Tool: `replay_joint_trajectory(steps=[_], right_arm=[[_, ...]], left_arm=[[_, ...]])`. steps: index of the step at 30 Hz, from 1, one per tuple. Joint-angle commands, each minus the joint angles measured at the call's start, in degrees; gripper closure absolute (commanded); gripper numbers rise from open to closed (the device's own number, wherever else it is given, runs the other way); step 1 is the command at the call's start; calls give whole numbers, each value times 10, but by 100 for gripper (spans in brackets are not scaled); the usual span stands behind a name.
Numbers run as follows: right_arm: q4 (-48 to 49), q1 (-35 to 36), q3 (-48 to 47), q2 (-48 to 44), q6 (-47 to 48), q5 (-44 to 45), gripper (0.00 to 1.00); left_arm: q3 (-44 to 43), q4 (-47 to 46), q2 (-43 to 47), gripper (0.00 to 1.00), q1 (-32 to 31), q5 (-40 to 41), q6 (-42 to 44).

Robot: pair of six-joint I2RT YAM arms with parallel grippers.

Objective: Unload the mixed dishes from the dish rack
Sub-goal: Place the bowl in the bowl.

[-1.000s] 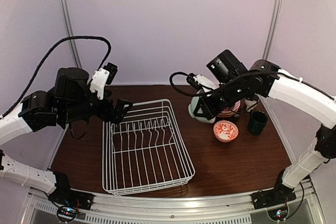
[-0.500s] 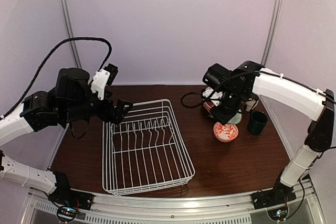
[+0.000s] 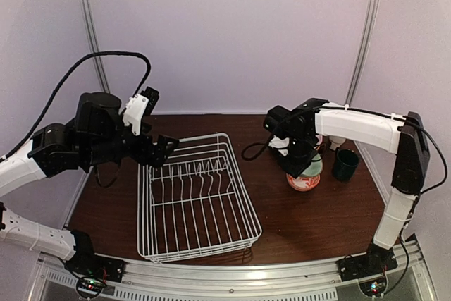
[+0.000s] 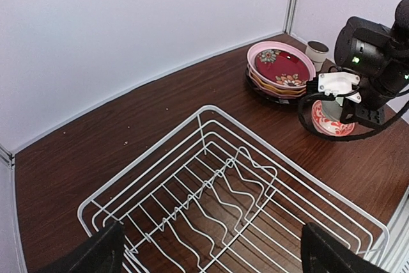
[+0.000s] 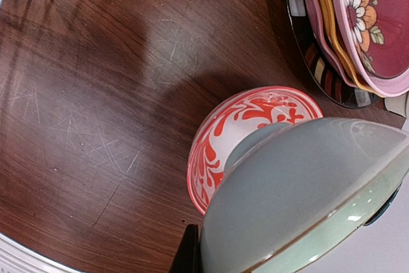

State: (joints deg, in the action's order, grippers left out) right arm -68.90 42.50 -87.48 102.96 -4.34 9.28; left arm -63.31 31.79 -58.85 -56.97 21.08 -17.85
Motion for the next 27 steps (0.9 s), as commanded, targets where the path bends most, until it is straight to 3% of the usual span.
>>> replay_joint_trajectory(steps=[1, 20, 27], right_arm=[[16, -7, 3, 12, 6, 45, 100], [6, -9, 25, 44, -5, 79, 98], [6, -9, 25, 49, -7, 83, 85]], left_arm=[[2, -22, -5, 2, 5, -7, 10], [8, -21, -2, 3, 10, -5, 11], [8, -21, -3, 3, 11, -7, 11]])
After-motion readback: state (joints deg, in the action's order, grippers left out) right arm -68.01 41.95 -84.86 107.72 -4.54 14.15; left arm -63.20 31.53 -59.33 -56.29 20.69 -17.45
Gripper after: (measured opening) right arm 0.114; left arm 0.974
